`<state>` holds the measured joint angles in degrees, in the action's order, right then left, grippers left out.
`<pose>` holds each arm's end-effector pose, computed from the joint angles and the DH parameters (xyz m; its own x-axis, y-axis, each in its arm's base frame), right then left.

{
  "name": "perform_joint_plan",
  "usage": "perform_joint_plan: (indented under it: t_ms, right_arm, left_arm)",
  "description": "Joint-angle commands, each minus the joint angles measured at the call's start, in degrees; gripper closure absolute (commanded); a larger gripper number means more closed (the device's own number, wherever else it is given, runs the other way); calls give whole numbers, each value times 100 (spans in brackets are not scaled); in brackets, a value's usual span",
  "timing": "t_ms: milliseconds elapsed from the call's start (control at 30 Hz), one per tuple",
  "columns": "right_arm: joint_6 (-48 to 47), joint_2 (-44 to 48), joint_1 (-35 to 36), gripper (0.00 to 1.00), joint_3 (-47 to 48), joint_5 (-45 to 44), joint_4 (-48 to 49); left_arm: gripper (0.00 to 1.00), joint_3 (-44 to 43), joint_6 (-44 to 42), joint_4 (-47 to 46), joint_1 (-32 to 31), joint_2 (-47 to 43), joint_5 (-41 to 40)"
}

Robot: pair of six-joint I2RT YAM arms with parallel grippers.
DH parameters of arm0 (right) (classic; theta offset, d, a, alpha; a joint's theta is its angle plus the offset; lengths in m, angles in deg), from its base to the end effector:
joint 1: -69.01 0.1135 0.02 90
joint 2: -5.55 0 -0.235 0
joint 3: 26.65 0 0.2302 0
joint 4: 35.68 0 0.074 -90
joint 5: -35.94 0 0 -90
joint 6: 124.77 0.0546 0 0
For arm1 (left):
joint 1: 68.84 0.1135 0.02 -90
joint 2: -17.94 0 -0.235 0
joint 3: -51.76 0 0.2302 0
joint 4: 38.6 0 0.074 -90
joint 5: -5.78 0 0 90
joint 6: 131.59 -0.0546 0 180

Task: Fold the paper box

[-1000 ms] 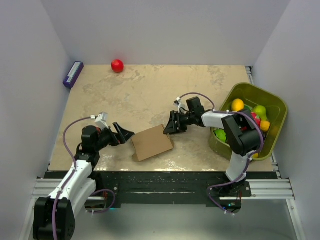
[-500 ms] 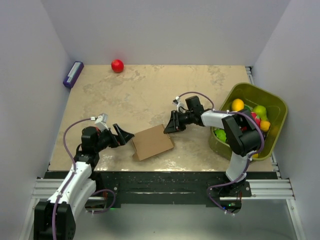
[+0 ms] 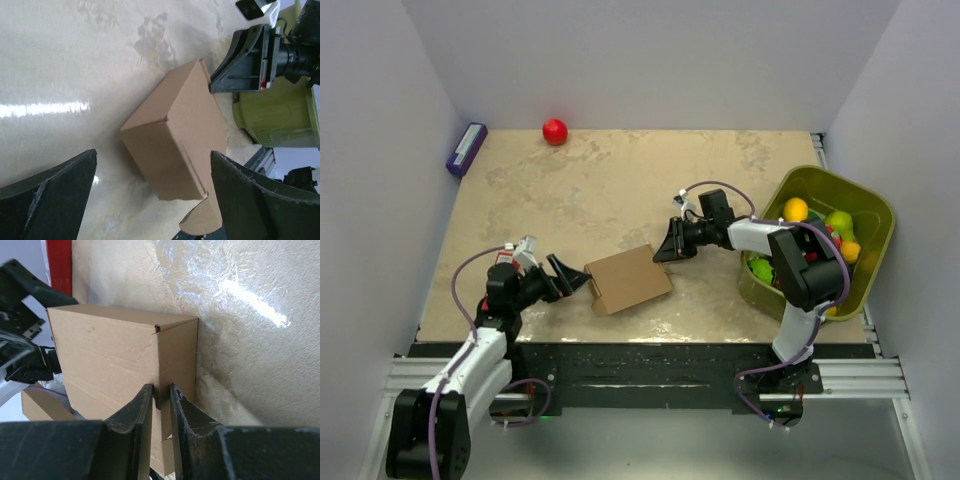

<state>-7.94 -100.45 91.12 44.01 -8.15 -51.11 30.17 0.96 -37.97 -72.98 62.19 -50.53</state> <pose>0.3034 0.1656 0.1195 -0.9485 -0.0464 -0.3132 -0.2853 0.5543 0.7819 0.1712 -0.0428 0.1416 -0.6748 -0.5153 -0.5283 0.1519 0.6036 -0.7827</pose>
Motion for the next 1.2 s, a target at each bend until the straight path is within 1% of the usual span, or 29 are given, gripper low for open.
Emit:
perform_joint_plan:
  t_ms: [0,67,133,300,433,667,800,1033,1167]
  right_arm:
    - [-213,-185,-40,84,-114,-610,-135]
    - [-205,-167,-31,85,-115,-592,-118]
    - [-196,-141,-40,85,-115,-601,-109]
    - [-213,-123,-40,85,-114,-583,-109]
    - [-187,-114,-40,85,-132,-557,-65]
    - [-152,-70,-40,84,-141,-539,5]
    - [-125,-123,-40,85,-167,-557,14]
    - [-143,-229,-172,87,-290,-592,164]
    - [-169,-211,-207,88,-308,-583,146]
  left_arm:
    - [0,559,868,-1451,-130,251,305]
    - [0,543,843,-1357,-375,268,95]
    - [0,543,869,-1356,-491,286,-125]
    - [0,639,1194,-2111,-710,654,-284]
    - [0,639,1274,-2576,-1009,1251,-399]
    - [0,789,1344,-2780,-1106,1472,-469]
    - [0,815,1125,-2254,-1115,1219,-591]
    - [0,815,1098,-1103,-1106,165,-1066]
    - [0,903,1221,-960,-1106,-65,-1172]
